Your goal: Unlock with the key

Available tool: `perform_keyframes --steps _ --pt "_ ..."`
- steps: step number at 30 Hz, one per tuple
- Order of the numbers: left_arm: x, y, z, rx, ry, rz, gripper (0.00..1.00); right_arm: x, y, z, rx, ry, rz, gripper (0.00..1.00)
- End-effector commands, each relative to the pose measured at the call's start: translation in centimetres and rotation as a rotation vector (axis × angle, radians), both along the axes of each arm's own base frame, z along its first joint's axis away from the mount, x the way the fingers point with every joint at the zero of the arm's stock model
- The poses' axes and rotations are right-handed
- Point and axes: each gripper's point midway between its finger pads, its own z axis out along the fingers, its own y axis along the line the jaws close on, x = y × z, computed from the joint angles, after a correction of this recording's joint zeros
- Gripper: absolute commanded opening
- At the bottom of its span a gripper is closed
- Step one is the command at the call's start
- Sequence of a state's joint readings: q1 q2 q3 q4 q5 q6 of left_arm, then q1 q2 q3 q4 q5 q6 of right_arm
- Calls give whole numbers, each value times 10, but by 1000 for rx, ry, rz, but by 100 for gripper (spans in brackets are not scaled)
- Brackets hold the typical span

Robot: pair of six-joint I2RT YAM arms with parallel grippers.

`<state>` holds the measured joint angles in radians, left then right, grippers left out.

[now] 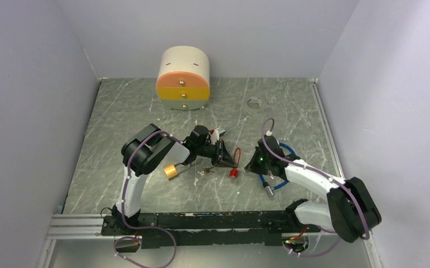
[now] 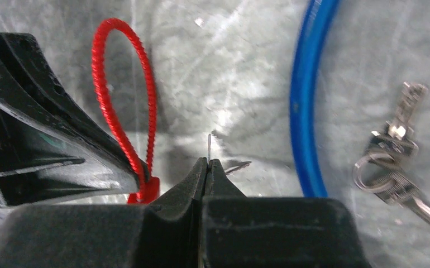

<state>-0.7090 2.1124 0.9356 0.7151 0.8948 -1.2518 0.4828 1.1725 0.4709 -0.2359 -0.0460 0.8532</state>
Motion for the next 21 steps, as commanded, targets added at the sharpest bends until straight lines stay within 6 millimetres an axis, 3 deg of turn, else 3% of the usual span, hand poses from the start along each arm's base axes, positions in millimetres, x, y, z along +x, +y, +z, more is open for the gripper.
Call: perform_keyframes --steps 1,11,17,21 --pt "3 1 6 -43 -29 -4 6 39 27 29 84 -133 64 0" --pt "3 2 8 -37 -43 -25 16 63 57 37 152 -189 169 0" --pt "3 8 3 30 -51 -20 46 58 67 42 227 -198 203 0" --pt "6 13 -1 93 -76 -8 58 51 71 38 259 -184 215 0"
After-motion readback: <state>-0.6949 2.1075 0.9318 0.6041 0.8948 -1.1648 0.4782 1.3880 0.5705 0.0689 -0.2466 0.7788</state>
